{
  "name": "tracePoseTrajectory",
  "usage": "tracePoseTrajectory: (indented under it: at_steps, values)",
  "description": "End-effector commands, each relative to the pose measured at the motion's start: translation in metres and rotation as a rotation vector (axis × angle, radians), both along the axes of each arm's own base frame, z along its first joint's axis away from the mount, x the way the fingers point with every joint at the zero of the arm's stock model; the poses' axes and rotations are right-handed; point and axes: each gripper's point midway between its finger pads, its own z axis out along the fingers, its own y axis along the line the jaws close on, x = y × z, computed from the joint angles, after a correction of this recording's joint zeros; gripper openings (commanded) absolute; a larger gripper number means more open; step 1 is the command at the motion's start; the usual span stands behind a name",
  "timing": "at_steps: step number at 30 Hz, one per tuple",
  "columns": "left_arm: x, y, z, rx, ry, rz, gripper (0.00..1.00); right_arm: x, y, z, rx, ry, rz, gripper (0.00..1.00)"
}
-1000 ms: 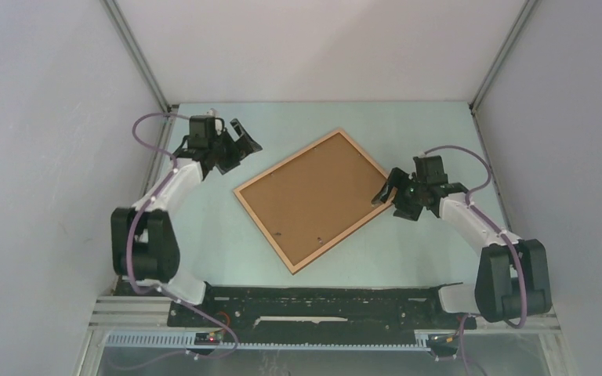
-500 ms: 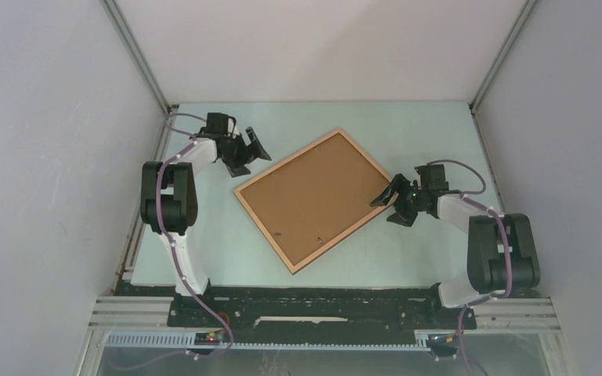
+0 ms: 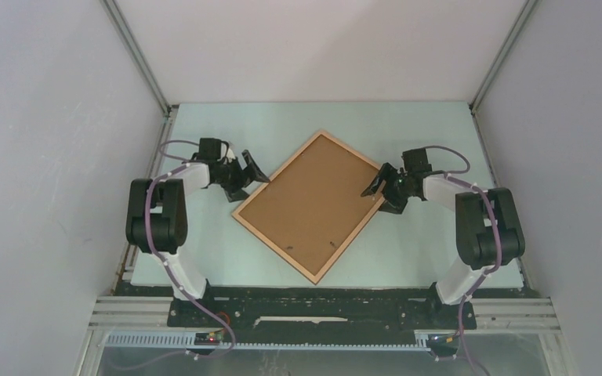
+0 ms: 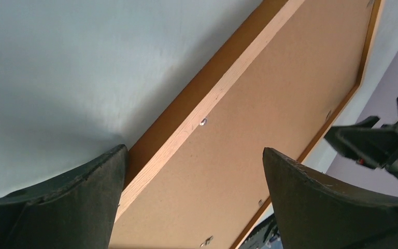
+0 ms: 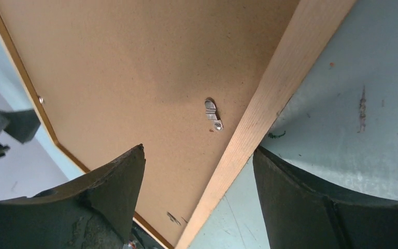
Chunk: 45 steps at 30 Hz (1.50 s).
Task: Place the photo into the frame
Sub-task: Adjust the photo frame at the center of the board, then install the photo frame at the center of the board.
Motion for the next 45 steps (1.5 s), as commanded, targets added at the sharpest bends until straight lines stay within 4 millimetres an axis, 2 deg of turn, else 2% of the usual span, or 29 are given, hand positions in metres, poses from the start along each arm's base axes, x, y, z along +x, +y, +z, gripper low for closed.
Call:
tracePoseTrajectory:
  at_steps: [1,6,8,13,19,26,33,37,45]
  values:
    - [-0.044,-0.018,0.011,-0.087,0.046,-0.062,1.00,0.006,-0.015,-0.009,-0.156,0.008,-0.004,0.84]
    - [-0.056,-0.014,0.005,-0.045,0.033,-0.074,1.00,0.015,-0.037,-0.004,-0.353,0.033,-0.017,0.84]
    - [-0.059,-0.018,0.005,-0.087,0.044,-0.064,1.00,0.016,-0.042,-0.002,-0.428,0.057,-0.018,0.83]
    - [-0.062,-0.027,0.004,-0.178,0.054,-0.017,0.99,0.018,-0.047,-0.003,-0.552,0.100,-0.015,0.72]
    - [-0.059,-0.024,0.004,-0.182,0.055,0.007,0.99,0.016,-0.046,-0.005,-0.583,0.108,-0.016,0.64]
    - [-0.059,-0.022,0.004,-0.195,0.056,0.015,0.99,0.025,-0.055,-0.009,-0.608,0.112,-0.031,0.66]
    - [-0.058,-0.022,0.006,-0.194,0.047,0.014,0.99,0.034,-0.059,-0.007,-0.604,0.108,-0.047,0.63]
    - [-0.058,-0.021,0.006,-0.194,0.047,0.015,0.99,0.033,-0.057,-0.007,-0.592,0.112,-0.040,0.52]
    - [-0.057,-0.021,0.006,-0.191,0.044,0.015,0.99,0.034,-0.054,-0.010,-0.551,0.120,-0.046,0.21]
